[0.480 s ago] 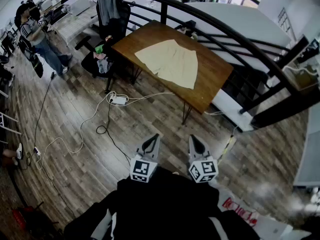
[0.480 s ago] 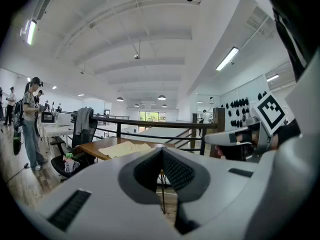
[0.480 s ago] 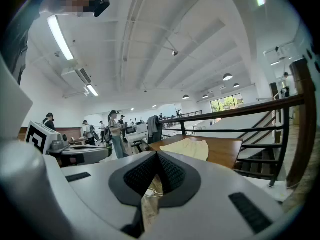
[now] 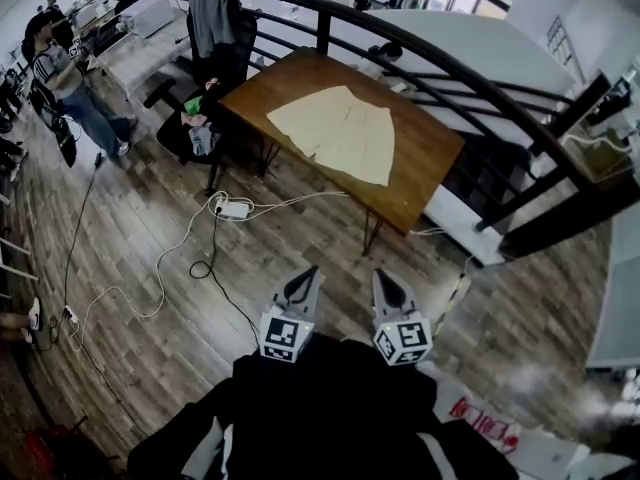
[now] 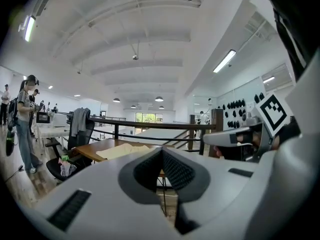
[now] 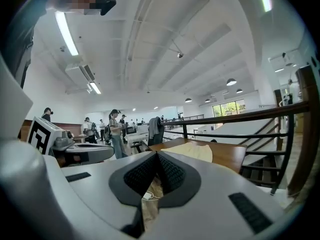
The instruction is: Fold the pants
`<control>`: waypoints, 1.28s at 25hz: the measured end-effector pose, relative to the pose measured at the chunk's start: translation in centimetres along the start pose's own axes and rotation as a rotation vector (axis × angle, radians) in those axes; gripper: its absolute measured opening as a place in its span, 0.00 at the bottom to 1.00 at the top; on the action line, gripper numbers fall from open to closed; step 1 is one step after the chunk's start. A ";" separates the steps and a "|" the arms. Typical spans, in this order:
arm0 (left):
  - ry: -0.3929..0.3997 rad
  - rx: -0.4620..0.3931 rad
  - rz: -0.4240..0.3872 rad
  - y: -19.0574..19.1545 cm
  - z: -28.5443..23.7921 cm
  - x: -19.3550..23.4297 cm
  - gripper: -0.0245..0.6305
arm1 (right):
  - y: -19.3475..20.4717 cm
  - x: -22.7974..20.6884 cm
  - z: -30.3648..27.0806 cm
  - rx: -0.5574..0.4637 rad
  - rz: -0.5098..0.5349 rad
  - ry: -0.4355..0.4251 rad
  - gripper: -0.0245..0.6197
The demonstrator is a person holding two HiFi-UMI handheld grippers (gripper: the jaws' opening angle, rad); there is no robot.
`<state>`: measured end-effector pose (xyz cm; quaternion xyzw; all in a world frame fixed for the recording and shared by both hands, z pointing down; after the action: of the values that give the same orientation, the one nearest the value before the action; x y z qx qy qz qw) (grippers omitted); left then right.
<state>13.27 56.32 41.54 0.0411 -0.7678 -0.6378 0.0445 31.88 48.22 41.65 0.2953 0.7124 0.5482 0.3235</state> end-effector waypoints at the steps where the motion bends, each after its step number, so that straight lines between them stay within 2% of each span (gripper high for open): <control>1: 0.004 0.001 -0.005 0.0 0.1 0.4 0.04 | -0.1 0.5 -0.3 0.002 -0.003 -0.005 0.04; 9: 0.048 0.023 -0.018 -0.3 -0.8 2.8 0.04 | 0.4 0.7 -3.0 0.038 -0.039 0.017 0.04; 17: 0.055 0.047 -0.035 -0.3 -4.6 7.4 0.04 | 0.1 -0.9 -9.0 0.048 -0.071 0.033 0.04; 23: 0.074 0.063 -0.048 -0.4 -10.2 12.3 0.04 | 0.2 -3.6 -15.9 0.044 -0.100 0.044 0.05; 26: 0.090 0.085 -0.079 -0.9 -13.8 15.5 0.04 | -0.6 -5.2 -19.7 0.044 -0.119 0.068 0.04; 32: 0.131 0.107 -0.067 -3.3 -22.2 20.0 0.04 | -3.0 -9.8 -26.9 0.063 -0.152 0.103 0.05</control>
<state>-3.86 31.70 42.70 0.1106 -0.7943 -0.5931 0.0710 16.57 24.06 45.18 0.2220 0.7654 0.5139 0.3174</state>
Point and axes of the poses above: the fingertips, and each gripper's own axes: z backward along the fingers, x to its left, y out of its underside, the point moved 7 cm from there along z, backward along the fingers, and after that the axes turned 1 degree about -z, right-handed, at the moved point
